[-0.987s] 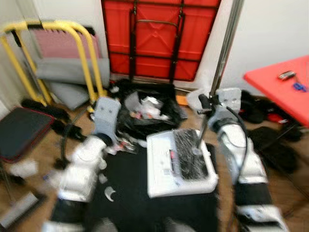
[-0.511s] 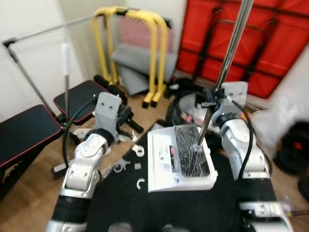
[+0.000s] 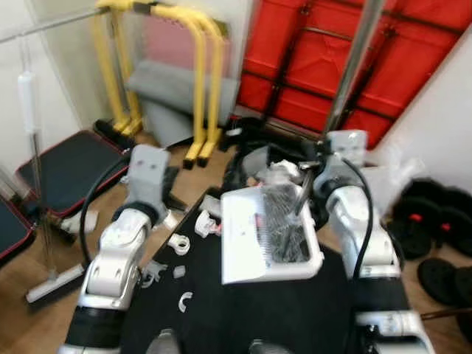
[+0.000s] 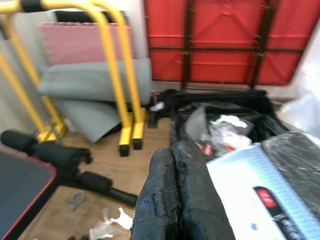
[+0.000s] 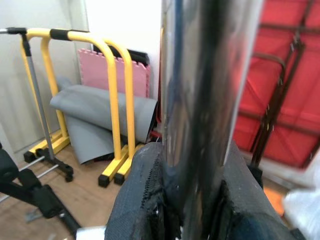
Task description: Sweep floor
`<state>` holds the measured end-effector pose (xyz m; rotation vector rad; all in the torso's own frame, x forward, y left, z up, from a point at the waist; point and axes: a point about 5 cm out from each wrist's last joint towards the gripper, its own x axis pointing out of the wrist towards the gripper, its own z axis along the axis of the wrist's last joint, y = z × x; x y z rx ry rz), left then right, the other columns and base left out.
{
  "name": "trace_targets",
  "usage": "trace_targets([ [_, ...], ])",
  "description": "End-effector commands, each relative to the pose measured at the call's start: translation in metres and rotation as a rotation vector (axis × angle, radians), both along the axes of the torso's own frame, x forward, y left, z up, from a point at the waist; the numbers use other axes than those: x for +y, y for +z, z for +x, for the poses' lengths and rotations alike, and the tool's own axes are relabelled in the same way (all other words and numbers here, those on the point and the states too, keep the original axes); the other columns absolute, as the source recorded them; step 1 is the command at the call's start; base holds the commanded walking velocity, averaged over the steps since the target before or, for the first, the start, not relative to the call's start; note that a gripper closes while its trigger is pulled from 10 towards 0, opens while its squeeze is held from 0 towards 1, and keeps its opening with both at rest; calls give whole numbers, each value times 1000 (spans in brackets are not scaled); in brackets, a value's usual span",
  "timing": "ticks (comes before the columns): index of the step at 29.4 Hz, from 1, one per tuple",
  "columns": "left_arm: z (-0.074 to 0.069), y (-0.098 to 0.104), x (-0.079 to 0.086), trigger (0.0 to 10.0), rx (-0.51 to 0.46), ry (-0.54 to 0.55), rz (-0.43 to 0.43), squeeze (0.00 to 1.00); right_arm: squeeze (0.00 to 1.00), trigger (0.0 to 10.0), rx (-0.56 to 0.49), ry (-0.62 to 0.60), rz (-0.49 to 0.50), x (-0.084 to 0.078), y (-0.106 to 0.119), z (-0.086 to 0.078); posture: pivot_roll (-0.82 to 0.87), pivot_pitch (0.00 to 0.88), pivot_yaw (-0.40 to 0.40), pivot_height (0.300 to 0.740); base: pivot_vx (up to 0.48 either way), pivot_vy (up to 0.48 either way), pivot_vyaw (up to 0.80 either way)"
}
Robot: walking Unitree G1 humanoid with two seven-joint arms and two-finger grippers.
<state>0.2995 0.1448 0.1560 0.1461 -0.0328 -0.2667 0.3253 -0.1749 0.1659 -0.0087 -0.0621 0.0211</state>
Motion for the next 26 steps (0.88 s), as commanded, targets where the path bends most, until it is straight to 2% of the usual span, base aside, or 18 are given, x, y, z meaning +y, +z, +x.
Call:
trace_targets([
  [1, -2, -4, -4, 10000, 13, -3, -3, 0, 0, 10000, -49, -18, -10, -4, 11, -1, -131, 71, -129, 740, 0, 0, 0],
  [5, -3, -4, -4, 10000, 13, 0, -2, 0, 0, 10000, -46, -18, -11, -4, 10, 0, -131, 71, -129, 740, 0, 0, 0],
  [8, -9, -6, -2, 10000, 19, 7, -4, 0, 0, 10000, -33, -91, -19, -16, 12, 5, -132, 117, -137, 740, 0, 0, 0],
  [12, -13, -6, -4, 10000, 25, -5, -17, 0, 0, 10000, -12, -124, -16, -22, 14, 9, -130, 136, -144, 735, 0, 0, 0],
  [17, -24, -1, -13, 10000, 12, -61, -69, 0, 0, 10000, -11, -134, 80, -25, 20, 16, -126, 181, -152, 720, 0, 0, 0],
  [20, -31, 4, -22, 10000, 13, -108, -106, 0, 0, 10000, -59, -127, 194, -21, 34, 21, -114, 223, -153, 705, 0, 0, 0],
  [25, -37, 4, -29, 10000, 31, -158, -136, 0, 0, 10000, -111, -130, 239, -19, 46, 26, -109, 233, -153, 695, 0, 0, 0],
  [26, -40, 3, -32, 10000, 38, -176, -140, 0, 0, 10000, -147, -148, 233, -20, 53, 27, -108, 235, -152, 690, 0, 0, 0],
])
